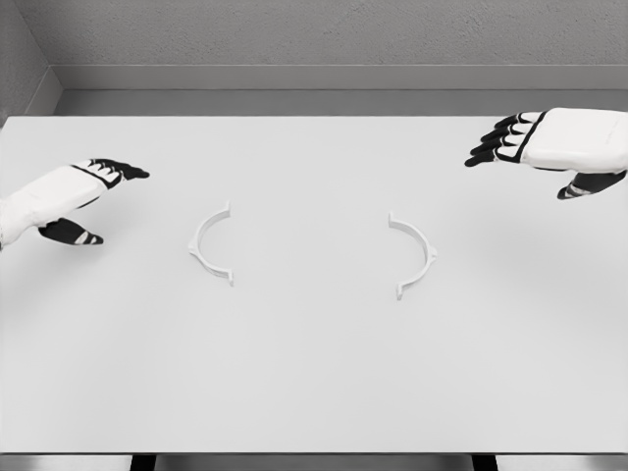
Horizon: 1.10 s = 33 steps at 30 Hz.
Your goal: Assemble PVC drainage pipe clamps
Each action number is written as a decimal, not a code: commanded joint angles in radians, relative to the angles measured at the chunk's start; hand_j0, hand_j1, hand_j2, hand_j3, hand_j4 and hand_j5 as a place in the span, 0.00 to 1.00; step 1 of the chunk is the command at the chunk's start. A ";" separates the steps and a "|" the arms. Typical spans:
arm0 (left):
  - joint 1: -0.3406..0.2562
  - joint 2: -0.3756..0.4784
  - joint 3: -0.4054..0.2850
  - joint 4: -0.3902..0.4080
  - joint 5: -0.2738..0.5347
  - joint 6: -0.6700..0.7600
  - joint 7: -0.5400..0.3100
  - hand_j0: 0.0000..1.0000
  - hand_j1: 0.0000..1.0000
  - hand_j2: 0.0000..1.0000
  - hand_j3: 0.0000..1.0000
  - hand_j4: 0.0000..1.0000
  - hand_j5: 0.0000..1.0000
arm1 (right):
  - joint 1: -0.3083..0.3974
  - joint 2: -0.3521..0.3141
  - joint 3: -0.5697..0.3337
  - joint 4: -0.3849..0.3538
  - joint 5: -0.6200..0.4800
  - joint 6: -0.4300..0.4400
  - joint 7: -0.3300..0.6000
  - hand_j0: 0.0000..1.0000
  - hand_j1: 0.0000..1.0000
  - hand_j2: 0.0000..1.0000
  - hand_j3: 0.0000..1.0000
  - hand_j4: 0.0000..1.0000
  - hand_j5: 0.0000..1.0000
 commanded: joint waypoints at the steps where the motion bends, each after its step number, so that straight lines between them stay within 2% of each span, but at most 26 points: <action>1: 0.000 -0.016 0.001 -0.002 -0.016 0.002 0.000 1.00 1.00 1.00 1.00 1.00 1.00 | 0.000 0.003 0.000 0.000 -0.007 0.003 0.000 1.00 1.00 1.00 1.00 1.00 1.00; 3: -0.002 -0.016 0.002 0.000 -0.019 0.002 0.000 1.00 1.00 1.00 1.00 1.00 1.00 | 0.003 0.021 0.003 -0.001 -0.010 0.003 0.000 1.00 1.00 1.00 1.00 1.00 1.00; 6: -0.015 -0.065 -0.004 0.010 -0.032 0.002 0.000 1.00 1.00 1.00 1.00 1.00 1.00 | 0.008 0.087 0.080 0.000 -0.025 0.003 0.000 1.00 1.00 1.00 1.00 1.00 1.00; 8: -0.015 -0.123 -0.003 0.000 -0.137 0.002 0.000 1.00 1.00 1.00 1.00 1.00 1.00 | 0.020 0.089 0.093 0.003 -0.111 0.009 0.000 1.00 1.00 1.00 1.00 1.00 1.00; 12: -0.026 -0.191 -0.001 -0.005 -0.237 0.002 0.000 1.00 1.00 1.00 1.00 1.00 1.00 | 0.021 0.074 0.098 -0.021 -0.101 0.026 0.000 1.00 1.00 1.00 1.00 1.00 1.00; 15: -0.034 -0.221 0.002 -0.020 -0.239 0.002 0.003 1.00 1.00 1.00 1.00 1.00 1.00 | 0.020 0.086 0.098 -0.032 -0.079 0.043 0.000 1.00 1.00 1.00 1.00 1.00 1.00; 16: -0.034 -0.223 0.004 -0.034 -0.239 0.002 0.003 1.00 1.00 1.00 1.00 1.00 1.00 | 0.029 0.087 0.099 -0.035 -0.025 0.043 -0.024 1.00 1.00 1.00 1.00 1.00 1.00; 17: -0.034 -0.223 0.002 -0.034 -0.239 0.002 0.003 1.00 1.00 1.00 1.00 1.00 1.00 | 0.044 0.081 0.112 -0.037 -0.012 0.054 -0.265 1.00 1.00 1.00 1.00 1.00 1.00; 18: -0.034 -0.237 -0.002 -0.039 -0.239 0.002 0.003 1.00 1.00 1.00 1.00 1.00 1.00 | 0.049 0.086 0.191 -0.038 -0.013 0.112 -0.426 1.00 1.00 1.00 1.00 1.00 1.00; 19: -0.032 -0.238 -0.007 -0.052 -0.240 0.002 0.003 1.00 1.00 1.00 1.00 1.00 1.00 | 0.052 0.089 0.207 -0.038 -0.018 0.164 -0.432 1.00 1.00 1.00 1.00 1.00 1.00; 23: -0.032 -0.260 -0.010 -0.060 -0.242 0.002 0.003 1.00 1.00 1.00 1.00 1.00 1.00 | 0.057 0.107 0.208 -0.038 -0.013 0.181 -0.432 1.00 1.00 1.00 1.00 1.00 1.00; 28: -0.026 -0.261 -0.021 -0.069 -0.243 0.002 0.003 1.00 1.00 1.00 1.00 1.00 1.00 | 0.127 0.095 0.213 -0.032 -0.012 0.182 -0.433 1.00 1.00 1.00 1.00 1.00 1.00; 33: -0.023 -0.247 -0.010 -0.068 -0.248 0.002 0.000 1.00 1.00 1.00 1.00 1.00 1.00 | 0.156 0.095 0.213 -0.027 0.015 0.213 -0.456 1.00 1.00 1.00 1.00 1.00 1.00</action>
